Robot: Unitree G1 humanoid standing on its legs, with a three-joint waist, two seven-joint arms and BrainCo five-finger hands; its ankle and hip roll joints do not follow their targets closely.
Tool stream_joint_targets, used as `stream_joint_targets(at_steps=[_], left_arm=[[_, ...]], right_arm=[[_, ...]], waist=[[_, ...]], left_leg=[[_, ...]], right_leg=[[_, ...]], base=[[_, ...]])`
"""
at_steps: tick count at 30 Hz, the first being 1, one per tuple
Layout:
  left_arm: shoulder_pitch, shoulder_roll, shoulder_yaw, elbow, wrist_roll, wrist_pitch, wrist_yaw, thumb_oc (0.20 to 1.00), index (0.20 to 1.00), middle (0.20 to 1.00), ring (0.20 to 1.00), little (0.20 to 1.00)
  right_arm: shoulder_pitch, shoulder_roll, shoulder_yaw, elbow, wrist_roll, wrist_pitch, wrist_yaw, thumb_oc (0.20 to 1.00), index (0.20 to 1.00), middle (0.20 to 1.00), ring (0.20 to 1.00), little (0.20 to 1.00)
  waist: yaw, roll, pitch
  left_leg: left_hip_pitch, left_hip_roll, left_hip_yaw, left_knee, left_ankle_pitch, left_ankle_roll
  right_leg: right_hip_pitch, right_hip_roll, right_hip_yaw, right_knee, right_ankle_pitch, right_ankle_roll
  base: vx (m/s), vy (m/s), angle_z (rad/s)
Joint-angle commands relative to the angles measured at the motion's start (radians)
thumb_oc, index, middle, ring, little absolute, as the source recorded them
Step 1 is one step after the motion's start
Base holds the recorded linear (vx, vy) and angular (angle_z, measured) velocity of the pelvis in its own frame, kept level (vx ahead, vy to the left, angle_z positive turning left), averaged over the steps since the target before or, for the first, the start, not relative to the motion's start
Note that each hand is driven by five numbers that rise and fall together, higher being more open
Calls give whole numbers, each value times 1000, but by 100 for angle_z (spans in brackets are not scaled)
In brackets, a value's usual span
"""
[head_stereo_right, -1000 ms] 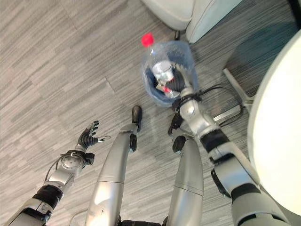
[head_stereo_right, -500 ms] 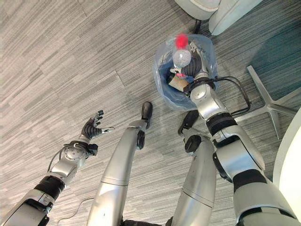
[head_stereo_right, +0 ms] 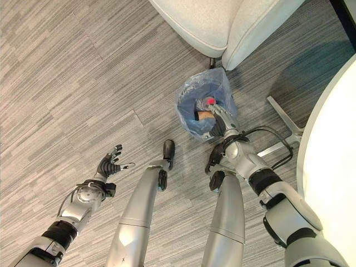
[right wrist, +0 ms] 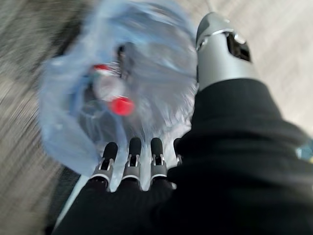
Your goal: Gather garbage on tea table into small bin, then transfer packed bag to large trash can.
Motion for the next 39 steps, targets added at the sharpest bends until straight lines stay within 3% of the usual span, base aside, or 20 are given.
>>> stream_joint_targets(at_steps=[1, 4, 10, 11, 21, 28, 30, 31, 33, 39], left_arm=[[32, 35, 30, -3, 24, -36, 3, 1000, 1000, 1000, 1000, 1000], [24, 51, 14, -3, -3, -44, 8, 1000, 1000, 1000, 1000, 1000], [11, 55, -8, -5, -14, -41, 7, 1000, 1000, 1000, 1000, 1000], [9, 47, -14, -5, -6, -39, 9, 1000, 1000, 1000, 1000, 1000], [-11, 21, 10, -17, 7, -31, 15, 1000, 1000, 1000, 1000, 1000], [-5, 6, 32, -3, 22, -18, 8, 1000, 1000, 1000, 1000, 1000], [-2, 0, 35, 5, 28, -13, 0, 1000, 1000, 1000, 1000, 1000], [6, -10, 44, 17, 33, -7, -11, 1000, 1000, 1000, 1000, 1000], [10, -12, 47, 19, 37, -5, -14, 1000, 1000, 1000, 1000, 1000], [75, -37, 78, 24, 37, 5, -34, 1000, 1000, 1000, 1000, 1000]], right_arm=[[-86, -40, 65, 13, -130, 12, 5, 1000, 1000, 1000, 1000, 1000], [-151, -27, 190, 128, -237, 42, 39, 1000, 1000, 1000, 1000, 1000], [-166, 37, 283, 275, -300, 68, 100, 1000, 1000, 1000, 1000, 1000], [-152, 73, 264, 291, -270, 66, 93, 200, 200, 200, 200, 200], [-137, 30, 97, 87, -101, 46, 20, 200, 200, 200, 200, 200], [-88, 46, -26, -36, 27, 17, 8, 200, 200, 200, 200, 200], [-46, 65, -74, -79, 76, 3, 14, 200, 200, 200, 200, 200], [30, 92, -140, -154, 154, -18, 34, 200, 200, 200, 200, 200], [60, 108, -159, -180, 181, -26, 44, 200, 200, 200, 200, 200], [275, 208, -294, -381, 404, -89, 106, 200, 200, 200, 200, 200]], waist=[[7, 10, 23], [20, 20, 29], [32, 35, 39], [32, 36, 41], [14, 24, 39], [8, 17, 23], [7, 14, 19], [-2, 5, 12], [-5, 2, 11], [-36, -32, 5]], left_leg=[[-18, -5, -28, -68, -9, -15], [-52, -11, -32, -43, -8, -17], [-91, -22, -38, -7, -6, -22], [-98, -23, -35, 6, -7, -23], [-38, -9, -29, -56, 0, -16], [41, 4, -27, -128, 15, -20], [100, 11, -31, -168, 21, -22], [199, 14, -34, -229, 26, -25], [244, 16, -35, -258, 28, -26], [564, 20, -20, -422, 35, -31]], right_leg=[[28, 3, 32, -45, -79, 75], [-8, -4, 37, -21, -82, 73], [-46, -12, 44, 26, -103, 61], [-55, -12, 44, 42, -109, 55], [-2, 26, 39, -20, -79, 66], [81, 36, 27, -86, -55, 78], [133, 38, 18, -118, -46, 85], [228, 39, 2, -180, -31, 93], [271, 41, -3, -211, -25, 97], [584, 58, -34, -424, 45, 125]], base=[[14, -30, -3], [11, -13, 0], [16, -40, 10], [4, -62, 13], [-36, -8, -4], [-49, -2, -3], [-46, -5, -6], [-16, -8, -4], [2, 10, 3], [40, 46, -8]])
